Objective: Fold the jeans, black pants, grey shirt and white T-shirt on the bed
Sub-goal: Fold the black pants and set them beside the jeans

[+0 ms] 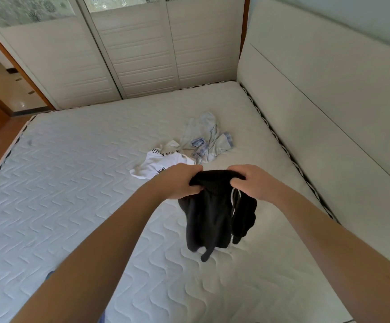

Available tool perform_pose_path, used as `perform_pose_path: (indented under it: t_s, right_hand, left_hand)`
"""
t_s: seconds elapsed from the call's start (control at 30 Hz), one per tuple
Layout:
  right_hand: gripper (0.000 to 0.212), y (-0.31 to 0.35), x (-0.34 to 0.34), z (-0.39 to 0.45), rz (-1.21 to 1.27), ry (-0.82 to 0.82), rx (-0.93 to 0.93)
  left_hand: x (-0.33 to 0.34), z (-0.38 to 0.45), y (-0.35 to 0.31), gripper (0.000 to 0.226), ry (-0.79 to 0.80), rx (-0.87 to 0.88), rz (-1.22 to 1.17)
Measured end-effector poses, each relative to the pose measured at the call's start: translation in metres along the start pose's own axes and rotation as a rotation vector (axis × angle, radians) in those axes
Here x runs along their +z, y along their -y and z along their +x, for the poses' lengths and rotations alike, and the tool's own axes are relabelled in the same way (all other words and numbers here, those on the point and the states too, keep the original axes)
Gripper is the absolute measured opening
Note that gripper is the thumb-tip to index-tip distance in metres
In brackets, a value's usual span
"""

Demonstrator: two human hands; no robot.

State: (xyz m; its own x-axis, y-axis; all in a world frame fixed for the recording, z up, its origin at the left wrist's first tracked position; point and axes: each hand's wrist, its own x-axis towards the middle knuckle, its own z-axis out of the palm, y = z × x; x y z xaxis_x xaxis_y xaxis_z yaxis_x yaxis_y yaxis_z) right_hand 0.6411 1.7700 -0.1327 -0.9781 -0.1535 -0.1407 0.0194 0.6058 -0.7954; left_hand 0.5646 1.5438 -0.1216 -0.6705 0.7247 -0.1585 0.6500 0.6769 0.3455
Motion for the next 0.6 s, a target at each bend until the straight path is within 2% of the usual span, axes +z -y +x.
perform_pose_path:
  t_s: [0.1, 0.2, 0.27, 0.4, 0.53, 0.6]
  right_hand:
    - [0.037, -0.026, 0.004, -0.006, -0.208, 0.038, -0.028]
    - [0.055, -0.053, 0.019, -0.007, -0.319, 0.008, 0.054]
    - [0.052, -0.064, 0.025, -0.007, -0.301, -0.101, 0.108]
    - [0.033, -0.074, 0.021, -0.002, -0.291, -0.265, 0.175]
    - [0.025, -0.073, 0.014, 0.002, -0.253, -0.223, 0.147]
    - [0.024, -0.071, 0.01, 0.001, -0.363, -0.206, 0.125]
  left_hand:
    - [-0.003, -0.005, -0.004, 0.025, 0.01, -0.01, -0.065]
    - [-0.008, -0.007, -0.008, 0.021, 0.028, 0.005, -0.121]
    - [-0.013, -0.009, -0.006, 0.015, 0.052, -0.007, -0.14]
    - [-0.018, -0.015, 0.004, 0.012, 0.087, -0.069, -0.152]
    - [-0.017, -0.02, 0.012, 0.007, 0.119, -0.081, -0.115]
    - [-0.017, -0.023, 0.017, 0.019, 0.138, -0.083, -0.027]
